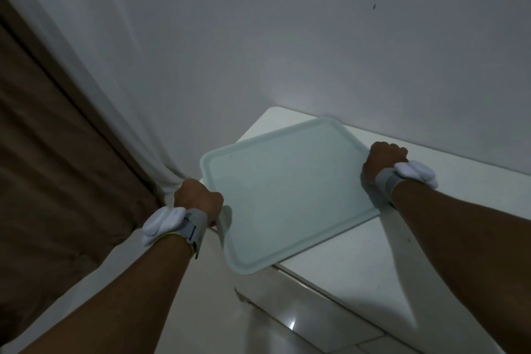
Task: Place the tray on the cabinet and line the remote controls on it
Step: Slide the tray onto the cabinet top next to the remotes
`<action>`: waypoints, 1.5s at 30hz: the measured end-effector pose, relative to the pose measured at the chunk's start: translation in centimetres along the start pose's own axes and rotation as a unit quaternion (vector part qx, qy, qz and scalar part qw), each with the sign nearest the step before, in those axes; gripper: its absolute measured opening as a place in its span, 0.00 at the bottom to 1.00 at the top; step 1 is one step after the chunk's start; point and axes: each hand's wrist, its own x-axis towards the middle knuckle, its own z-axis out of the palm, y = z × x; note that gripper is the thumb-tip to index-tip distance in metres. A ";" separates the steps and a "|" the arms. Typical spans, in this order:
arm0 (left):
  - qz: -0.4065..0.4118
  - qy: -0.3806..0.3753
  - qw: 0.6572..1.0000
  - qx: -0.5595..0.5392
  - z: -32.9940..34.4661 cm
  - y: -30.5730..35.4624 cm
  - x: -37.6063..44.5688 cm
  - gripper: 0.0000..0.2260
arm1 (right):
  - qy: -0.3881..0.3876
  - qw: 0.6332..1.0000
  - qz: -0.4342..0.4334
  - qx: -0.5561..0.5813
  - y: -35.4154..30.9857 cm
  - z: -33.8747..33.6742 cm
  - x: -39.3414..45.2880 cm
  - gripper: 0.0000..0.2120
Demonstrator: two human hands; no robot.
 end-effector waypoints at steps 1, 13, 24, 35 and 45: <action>0.007 0.008 1.000 0.004 0.1 0.2 -0.1 0.07 | -0.008 1.000 0.014 0.012 0.5 -0.3 -0.2 0.14; 0.134 -0.033 0.990 0.041 2.3 6.4 -3.8 0.08 | -0.006 0.983 0.174 0.066 11.0 -4.3 -6.1 0.14; 0.250 -0.118 0.959 0.057 8.3 12.0 -10.8 0.06 | 0.034 0.945 0.317 0.078 22.8 -7.5 -15.1 0.12; 0.317 -0.177 0.926 0.109 14.1 14.2 -15.2 0.04 | 0.029 0.917 0.386 0.094 29.4 -7.2 -20.4 0.13; 0.330 -0.164 0.920 0.132 17.9 13.4 -15.9 0.20 | 0.021 0.920 0.380 0.095 32.1 -6.1 -19.8 0.12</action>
